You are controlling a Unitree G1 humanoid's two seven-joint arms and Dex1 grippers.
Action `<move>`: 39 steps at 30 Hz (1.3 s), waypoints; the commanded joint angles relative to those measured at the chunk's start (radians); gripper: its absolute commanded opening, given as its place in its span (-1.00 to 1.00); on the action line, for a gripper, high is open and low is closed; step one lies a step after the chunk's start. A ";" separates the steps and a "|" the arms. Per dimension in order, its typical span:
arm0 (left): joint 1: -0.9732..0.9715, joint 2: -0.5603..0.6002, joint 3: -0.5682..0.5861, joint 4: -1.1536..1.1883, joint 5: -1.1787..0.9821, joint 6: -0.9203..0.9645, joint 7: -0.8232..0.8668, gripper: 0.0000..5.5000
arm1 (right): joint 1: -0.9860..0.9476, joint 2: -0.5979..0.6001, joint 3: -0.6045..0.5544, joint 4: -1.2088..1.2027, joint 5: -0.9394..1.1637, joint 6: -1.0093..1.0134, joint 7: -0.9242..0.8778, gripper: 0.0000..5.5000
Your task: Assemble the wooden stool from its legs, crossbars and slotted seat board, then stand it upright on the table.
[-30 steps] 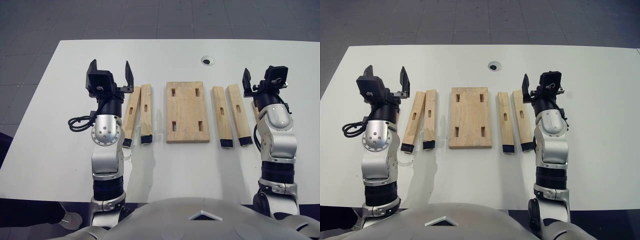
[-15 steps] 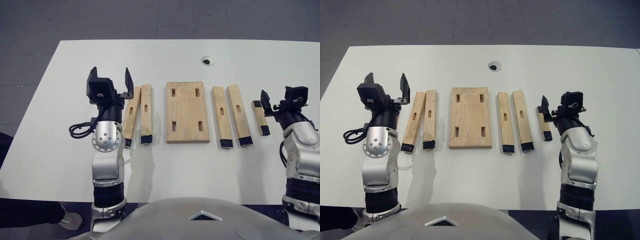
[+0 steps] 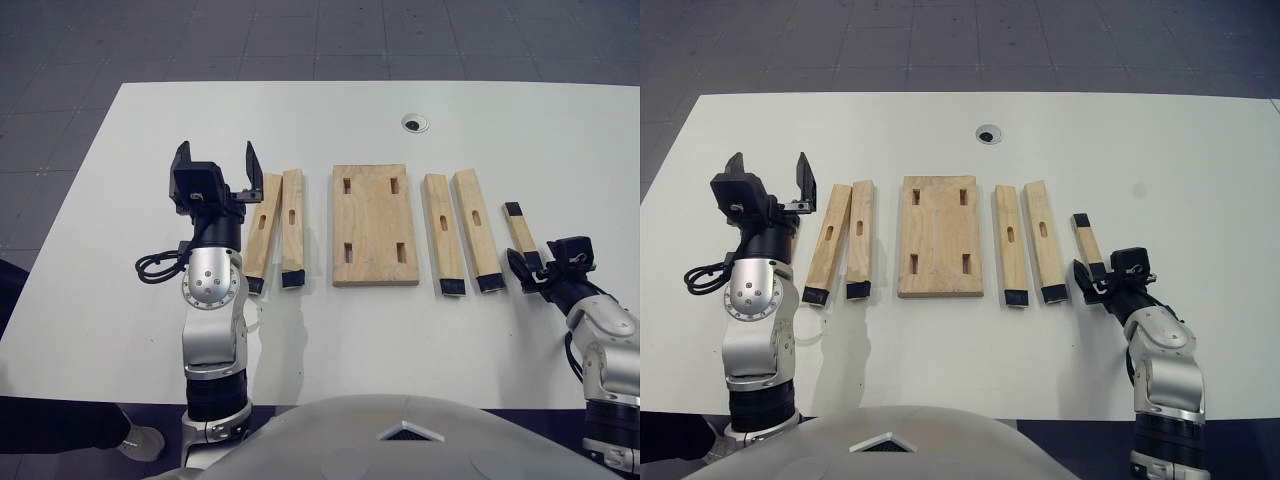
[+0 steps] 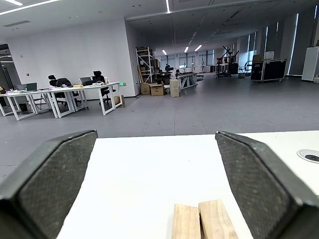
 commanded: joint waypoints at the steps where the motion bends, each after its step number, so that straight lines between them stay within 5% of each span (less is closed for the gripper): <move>1: 0.013 -0.002 0.001 -0.014 0.007 0.020 0.007 0.59 | 0.027 0.000 -0.022 0.034 0.026 0.110 -0.010 0.40; 16: 0.020 -0.009 0.005 -0.041 0.013 0.038 0.017 0.61 | 0.056 -0.039 -0.006 0.068 0.074 0.220 0.010 -0.51; 23: -0.012 -0.011 0.006 -0.022 0.015 0.038 0.017 0.61 | -0.102 0.027 0.022 -0.021 0.121 0.305 -0.062 -0.53; 30: -0.130 0.029 0.136 0.004 -0.186 0.135 -0.078 0.61 | -0.397 0.003 -0.005 0.081 0.054 0.111 -0.142 -0.53; 39: -0.473 0.201 0.189 0.239 -0.658 0.353 -0.521 0.61 | -0.764 0.117 0.176 0.433 0.105 -0.216 0.192 -0.53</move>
